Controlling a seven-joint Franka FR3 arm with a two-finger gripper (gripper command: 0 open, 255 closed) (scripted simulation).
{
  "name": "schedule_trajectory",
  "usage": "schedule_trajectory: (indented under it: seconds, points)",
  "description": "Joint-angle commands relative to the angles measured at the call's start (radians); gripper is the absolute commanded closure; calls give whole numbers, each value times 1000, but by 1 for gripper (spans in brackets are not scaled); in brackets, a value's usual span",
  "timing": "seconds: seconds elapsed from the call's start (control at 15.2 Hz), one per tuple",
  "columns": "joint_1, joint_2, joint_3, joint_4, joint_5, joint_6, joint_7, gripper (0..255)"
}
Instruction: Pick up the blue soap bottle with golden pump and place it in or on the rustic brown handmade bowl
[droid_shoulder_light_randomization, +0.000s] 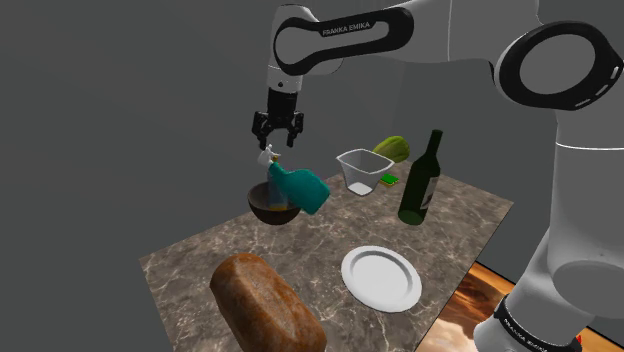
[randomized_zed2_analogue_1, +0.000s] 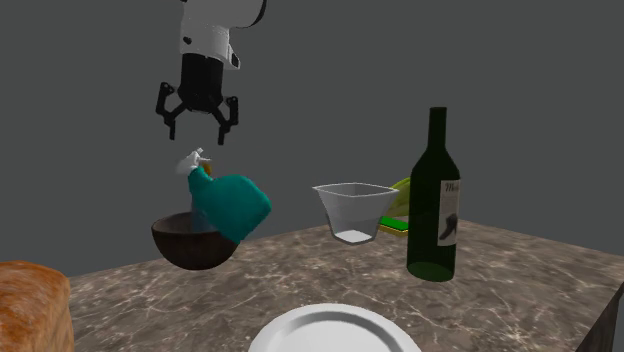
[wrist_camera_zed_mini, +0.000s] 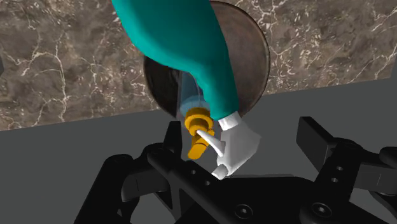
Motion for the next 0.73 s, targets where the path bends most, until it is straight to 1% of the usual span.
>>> schedule_trajectory:
  seconds: [0.0, 0.26, 0.66]
  points:
    - [0, 0, 0, 0, 0, 0, 0, 0]
    - [-2, -8, 0, 115, 2, -123, -1, 0]
    - [-2, -8, 0, 115, 2, -123, -1, 0]
